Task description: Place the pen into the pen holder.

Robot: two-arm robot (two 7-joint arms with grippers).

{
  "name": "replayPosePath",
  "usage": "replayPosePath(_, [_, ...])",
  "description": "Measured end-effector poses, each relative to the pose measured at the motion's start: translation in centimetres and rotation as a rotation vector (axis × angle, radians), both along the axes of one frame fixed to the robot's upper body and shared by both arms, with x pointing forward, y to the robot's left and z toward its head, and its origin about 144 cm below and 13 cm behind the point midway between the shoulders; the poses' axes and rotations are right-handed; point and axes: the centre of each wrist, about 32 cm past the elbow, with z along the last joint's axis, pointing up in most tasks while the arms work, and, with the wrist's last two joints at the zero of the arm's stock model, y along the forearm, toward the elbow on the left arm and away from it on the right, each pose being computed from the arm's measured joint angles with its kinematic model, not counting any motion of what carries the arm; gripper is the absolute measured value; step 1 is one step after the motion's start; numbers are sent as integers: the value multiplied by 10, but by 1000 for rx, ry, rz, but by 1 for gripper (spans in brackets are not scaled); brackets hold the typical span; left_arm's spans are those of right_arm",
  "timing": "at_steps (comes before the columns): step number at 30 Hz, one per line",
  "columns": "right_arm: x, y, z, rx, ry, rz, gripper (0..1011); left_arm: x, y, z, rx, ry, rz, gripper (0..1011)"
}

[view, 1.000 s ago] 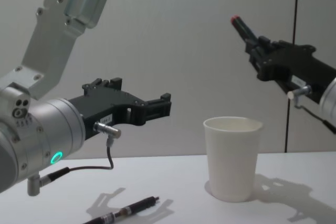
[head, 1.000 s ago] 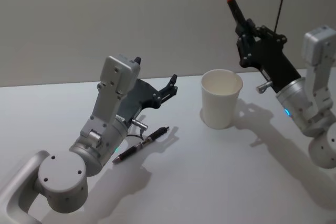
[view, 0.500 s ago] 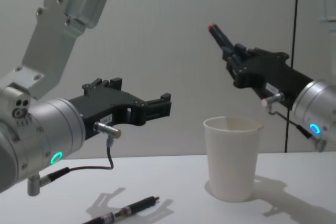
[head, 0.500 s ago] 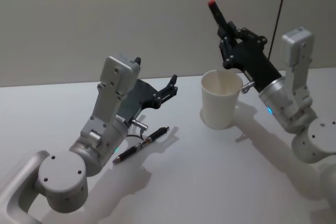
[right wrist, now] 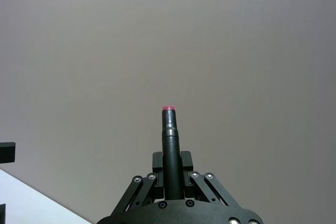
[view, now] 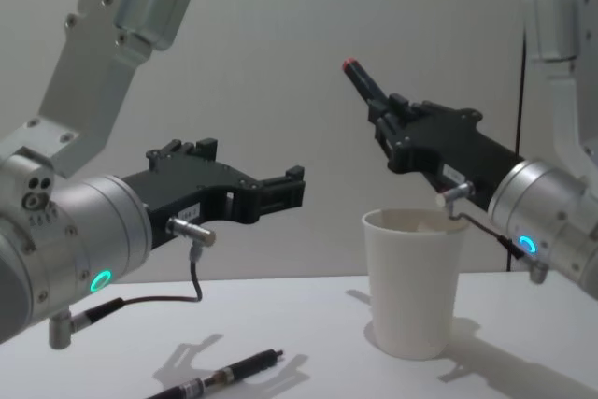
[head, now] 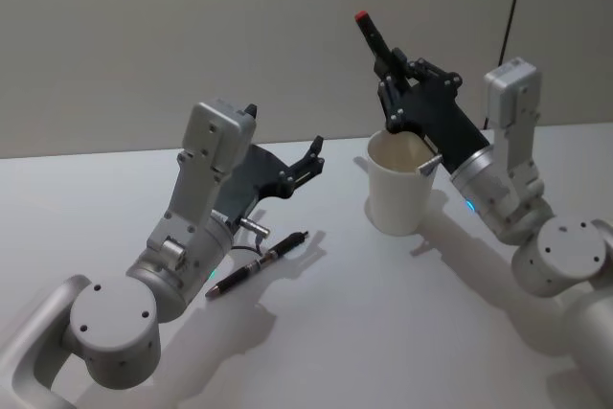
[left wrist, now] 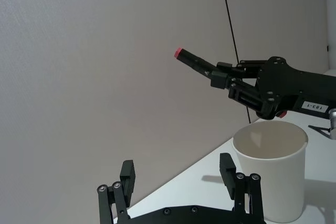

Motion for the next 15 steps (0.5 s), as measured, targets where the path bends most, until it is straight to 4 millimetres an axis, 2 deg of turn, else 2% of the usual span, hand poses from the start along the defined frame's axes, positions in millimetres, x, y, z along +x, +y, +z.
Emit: replayPosePath(15, [4,8,-12,-10,8,15,185,0,0,0,0,0,0,1001])
